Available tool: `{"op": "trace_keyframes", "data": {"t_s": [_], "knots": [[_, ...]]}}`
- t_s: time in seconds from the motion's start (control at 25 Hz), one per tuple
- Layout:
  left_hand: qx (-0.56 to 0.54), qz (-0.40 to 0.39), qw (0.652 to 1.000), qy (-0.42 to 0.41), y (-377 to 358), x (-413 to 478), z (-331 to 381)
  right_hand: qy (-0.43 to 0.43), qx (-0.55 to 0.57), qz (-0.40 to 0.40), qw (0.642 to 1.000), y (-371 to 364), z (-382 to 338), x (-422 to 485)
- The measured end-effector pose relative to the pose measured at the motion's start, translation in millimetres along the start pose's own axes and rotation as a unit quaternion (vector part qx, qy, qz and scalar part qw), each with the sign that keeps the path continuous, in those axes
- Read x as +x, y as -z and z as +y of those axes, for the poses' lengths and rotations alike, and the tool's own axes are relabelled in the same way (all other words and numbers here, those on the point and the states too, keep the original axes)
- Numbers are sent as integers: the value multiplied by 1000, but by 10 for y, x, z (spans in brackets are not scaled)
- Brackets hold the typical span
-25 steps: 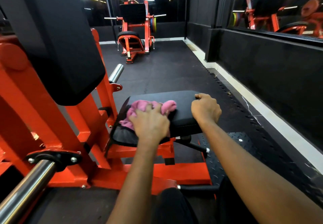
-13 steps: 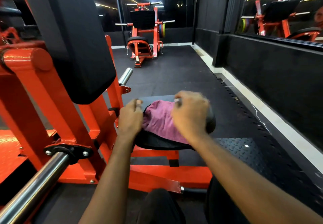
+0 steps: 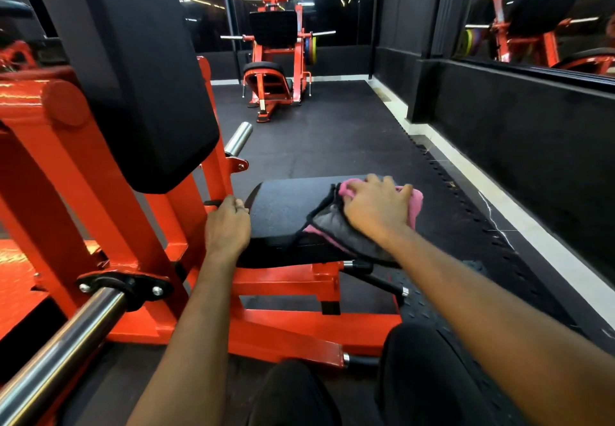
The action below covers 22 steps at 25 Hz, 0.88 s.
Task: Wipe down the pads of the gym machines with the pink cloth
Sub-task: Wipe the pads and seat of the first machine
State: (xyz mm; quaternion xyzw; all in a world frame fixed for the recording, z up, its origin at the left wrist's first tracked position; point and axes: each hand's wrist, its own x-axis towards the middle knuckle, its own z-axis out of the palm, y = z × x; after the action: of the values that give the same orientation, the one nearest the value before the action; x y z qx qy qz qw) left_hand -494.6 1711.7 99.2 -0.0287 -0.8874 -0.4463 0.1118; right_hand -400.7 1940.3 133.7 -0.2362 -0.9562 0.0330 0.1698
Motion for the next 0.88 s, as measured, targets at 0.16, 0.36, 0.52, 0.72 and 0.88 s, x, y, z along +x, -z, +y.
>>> {"op": "trace_keyframes", "data": {"t_s": [0.16, 0.36, 0.52, 0.72, 0.88], "knots": [[14, -27, 999, -16, 43, 11, -55, 69, 51, -74, 994, 9, -415, 465], [157, -11, 986, -55, -85, -63, 135, 197, 11, -111, 974, -67, -696, 149], [203, -9, 978, -53, -137, -41, 262, 23, 13, -55, 998, 90, 124, 69], [246, -6, 969, -19, -227, 24, 450, -167, 256, 11, 952, -39, 447, -287], [244, 18, 970, -12, -283, 136, 362, -245, 370, 25, 896, -117, 501, -418]]}}
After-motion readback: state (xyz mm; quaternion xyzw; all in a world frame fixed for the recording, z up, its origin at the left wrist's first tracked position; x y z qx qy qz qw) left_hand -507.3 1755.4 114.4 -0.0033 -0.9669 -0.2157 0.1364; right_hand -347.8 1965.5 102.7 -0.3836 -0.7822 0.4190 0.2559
